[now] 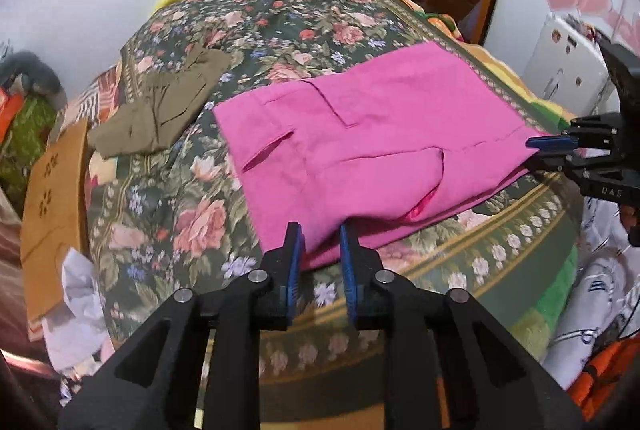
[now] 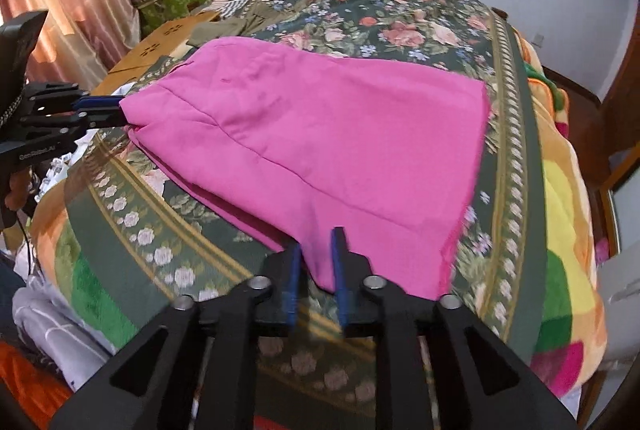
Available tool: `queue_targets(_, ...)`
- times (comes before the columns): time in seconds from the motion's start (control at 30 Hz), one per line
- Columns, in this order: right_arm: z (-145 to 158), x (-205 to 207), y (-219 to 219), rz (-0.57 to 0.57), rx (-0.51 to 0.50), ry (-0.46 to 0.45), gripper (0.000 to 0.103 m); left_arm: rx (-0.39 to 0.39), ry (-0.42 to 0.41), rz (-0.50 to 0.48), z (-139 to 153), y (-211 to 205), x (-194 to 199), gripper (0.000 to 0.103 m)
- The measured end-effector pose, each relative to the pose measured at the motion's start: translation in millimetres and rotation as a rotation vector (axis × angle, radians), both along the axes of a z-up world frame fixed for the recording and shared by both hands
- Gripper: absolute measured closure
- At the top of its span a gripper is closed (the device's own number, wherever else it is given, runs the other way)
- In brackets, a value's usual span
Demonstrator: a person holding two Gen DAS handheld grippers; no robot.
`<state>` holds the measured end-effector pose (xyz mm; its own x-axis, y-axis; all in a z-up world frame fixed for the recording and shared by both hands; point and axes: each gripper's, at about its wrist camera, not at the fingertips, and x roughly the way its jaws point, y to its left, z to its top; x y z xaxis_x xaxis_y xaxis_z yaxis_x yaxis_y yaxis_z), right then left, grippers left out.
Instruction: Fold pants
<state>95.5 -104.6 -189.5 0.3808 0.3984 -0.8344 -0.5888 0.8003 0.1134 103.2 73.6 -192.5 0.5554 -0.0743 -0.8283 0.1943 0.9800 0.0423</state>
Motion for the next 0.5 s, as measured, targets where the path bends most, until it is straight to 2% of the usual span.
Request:
queue_targets(0.07,7,-4,-9,-0.02,0.011,-0.013,0.067,-0.006,-0.01,0.026,6,8,-5,0.079)
queue_targets(0.1,11,-6,-13,-0.028,0.016,-0.023,0.065,-0.018,-0.017,0.047,11,15,-8,0.077)
queue_targets(0.27,30,-10,-31,-0.083,0.038,-0.068,0.064,-0.159,-0.007,0.135,24,43,-6,0.059)
queue_targets(0.43,30,2,-42,-0.177,0.092,-0.062,0.061,-0.312,0.075,0.183,11,51,11,0.059)
queue_targets(0.5,24,6,-44,-0.209,0.105,-0.042,0.061,-0.345,0.121,0.199,-2,47,19,0.059)
